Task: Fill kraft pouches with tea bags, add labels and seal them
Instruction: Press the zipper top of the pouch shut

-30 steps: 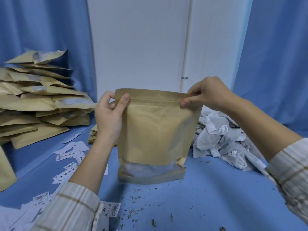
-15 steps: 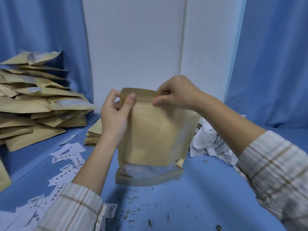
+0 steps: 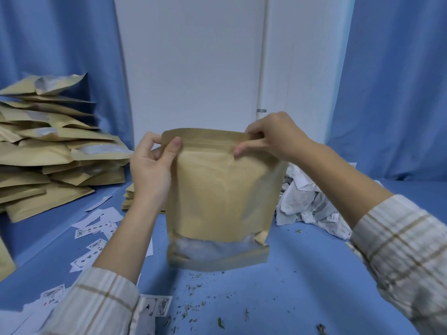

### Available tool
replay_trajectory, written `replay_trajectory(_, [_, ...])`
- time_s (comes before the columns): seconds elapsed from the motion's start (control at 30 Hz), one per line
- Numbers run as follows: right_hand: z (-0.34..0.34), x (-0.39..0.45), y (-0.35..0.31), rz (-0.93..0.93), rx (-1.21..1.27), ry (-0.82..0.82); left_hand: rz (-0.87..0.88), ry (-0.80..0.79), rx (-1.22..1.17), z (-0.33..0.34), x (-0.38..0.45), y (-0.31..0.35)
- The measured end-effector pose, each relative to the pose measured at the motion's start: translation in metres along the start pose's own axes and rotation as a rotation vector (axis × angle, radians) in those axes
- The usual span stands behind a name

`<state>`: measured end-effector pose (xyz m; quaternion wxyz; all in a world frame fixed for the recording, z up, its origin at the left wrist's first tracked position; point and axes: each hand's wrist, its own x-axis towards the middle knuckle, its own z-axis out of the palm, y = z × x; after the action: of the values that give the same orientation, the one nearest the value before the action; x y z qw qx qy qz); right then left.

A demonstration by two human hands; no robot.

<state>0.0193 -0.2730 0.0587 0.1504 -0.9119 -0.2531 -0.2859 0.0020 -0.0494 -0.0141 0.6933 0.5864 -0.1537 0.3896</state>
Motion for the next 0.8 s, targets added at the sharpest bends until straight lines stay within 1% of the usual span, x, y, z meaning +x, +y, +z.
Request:
replay_trajectory(0.1, [0.002, -0.006, 0.014, 0.075, -0.133, 0.08, -0.038, 0.021, -0.02, 0.0, 0.002, -0.005])
replay_trajectory(0.17, [0.006, -0.01, 0.019, 0.087, -0.094, 0.104, -0.044, 0.008, -0.021, -0.001, 0.001, -0.01])
replay_trajectory(0.23, [0.01, -0.013, 0.023, 0.118, 0.13, 0.172, -0.055, -0.062, -0.077, -0.003, -0.001, -0.013])
replay_trajectory(0.3, [0.015, -0.021, 0.03, 0.2, 0.431, 0.256, -0.147, -0.206, -0.08, -0.01, -0.008, -0.023])
replay_trajectory(0.33, [0.019, -0.029, 0.035, 0.254, 0.546, 0.245, -0.239, -0.284, -0.04, -0.016, -0.014, -0.032])
replay_trajectory(0.37, [0.026, -0.04, 0.042, 0.3, 0.653, 0.192, -0.349, -0.364, 0.032, -0.022, -0.022, -0.044])
replay_trajectory(0.43, [0.05, -0.068, 0.053, 0.342, 0.88, 0.035, -0.555, -0.538, 0.169, -0.034, -0.045, -0.065])
replay_trajectory(0.47, [0.065, -0.084, 0.057, 0.372, 0.974, -0.046, -0.638, -0.596, 0.205, -0.041, -0.056, -0.075])
replay_trajectory(0.5, [0.081, -0.1, 0.06, 0.419, 1.049, -0.123, -0.696, -0.617, 0.202, -0.047, -0.065, -0.084])
replay_trajectory(0.57, [0.111, -0.124, 0.059, 0.476, 1.102, -0.268, -0.779, -0.556, 0.125, -0.052, -0.075, -0.094])
replay_trajectory(0.6, [0.124, -0.131, 0.056, 0.496, 1.098, -0.305, -0.796, -0.506, 0.102, -0.052, -0.076, -0.095])
replay_trajectory(0.63, [0.133, -0.134, 0.052, 0.521, 1.1, -0.301, -0.805, -0.463, 0.099, -0.049, -0.074, -0.095])
replay_trajectory(0.7, [0.143, -0.13, 0.045, 0.589, 1.133, -0.225, -0.851, -0.414, 0.082, -0.043, -0.065, -0.088])
replay_trajectory(0.8, [0.143, -0.115, 0.04, 0.713, 1.214, -0.128, -0.984, -0.48, -0.031, -0.044, -0.04, -0.07])
